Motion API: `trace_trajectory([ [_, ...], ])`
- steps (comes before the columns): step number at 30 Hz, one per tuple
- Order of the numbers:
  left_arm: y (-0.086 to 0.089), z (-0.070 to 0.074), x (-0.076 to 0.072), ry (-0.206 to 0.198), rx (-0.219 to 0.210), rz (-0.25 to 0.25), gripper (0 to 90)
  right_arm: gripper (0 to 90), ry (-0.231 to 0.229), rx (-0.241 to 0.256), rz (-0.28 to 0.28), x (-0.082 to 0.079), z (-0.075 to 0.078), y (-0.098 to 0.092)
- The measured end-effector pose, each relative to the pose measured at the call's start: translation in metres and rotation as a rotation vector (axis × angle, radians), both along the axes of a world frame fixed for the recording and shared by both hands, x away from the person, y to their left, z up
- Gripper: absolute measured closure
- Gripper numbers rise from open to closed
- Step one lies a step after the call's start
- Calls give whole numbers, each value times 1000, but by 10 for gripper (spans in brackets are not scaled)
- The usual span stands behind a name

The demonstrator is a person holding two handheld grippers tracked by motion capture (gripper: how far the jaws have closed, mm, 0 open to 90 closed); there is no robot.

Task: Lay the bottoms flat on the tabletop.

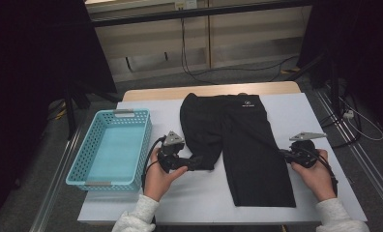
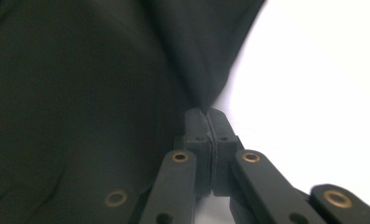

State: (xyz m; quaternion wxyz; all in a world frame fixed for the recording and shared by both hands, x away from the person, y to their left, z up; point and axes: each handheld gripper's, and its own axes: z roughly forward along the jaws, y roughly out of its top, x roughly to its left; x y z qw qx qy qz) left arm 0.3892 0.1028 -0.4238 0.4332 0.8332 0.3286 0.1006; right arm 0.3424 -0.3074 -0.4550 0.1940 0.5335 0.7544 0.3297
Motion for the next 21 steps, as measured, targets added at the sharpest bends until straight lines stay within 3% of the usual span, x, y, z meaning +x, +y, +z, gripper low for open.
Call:
trace_trajectory([
  [2, 0, -1, 0, 5, -1, 2, 129, 720, -20, 9, -23, -1, 2, 1],
  [4, -1, -2, 0, 1, 10, 13, 129, 628, -44, 28, -40, 0, 6, 3],
  [7, -1, -3, 0, 14, 10, 2, 129, 582, -72, 34, -66, 6, 8, 6],
  [13, 1, -3, 1, 4, 14, 3, 128, 593, -67, 93, -121, 27, -2, 2],
  [17, 2, -3, 1, 11, 4, 8, 129, 641, -58, 74, -136, 37, -8, 2],
  [21, 5, -2, 1, 9, 7, 16, 129, 589, -63, 110, -145, 44, -7, -1],
])
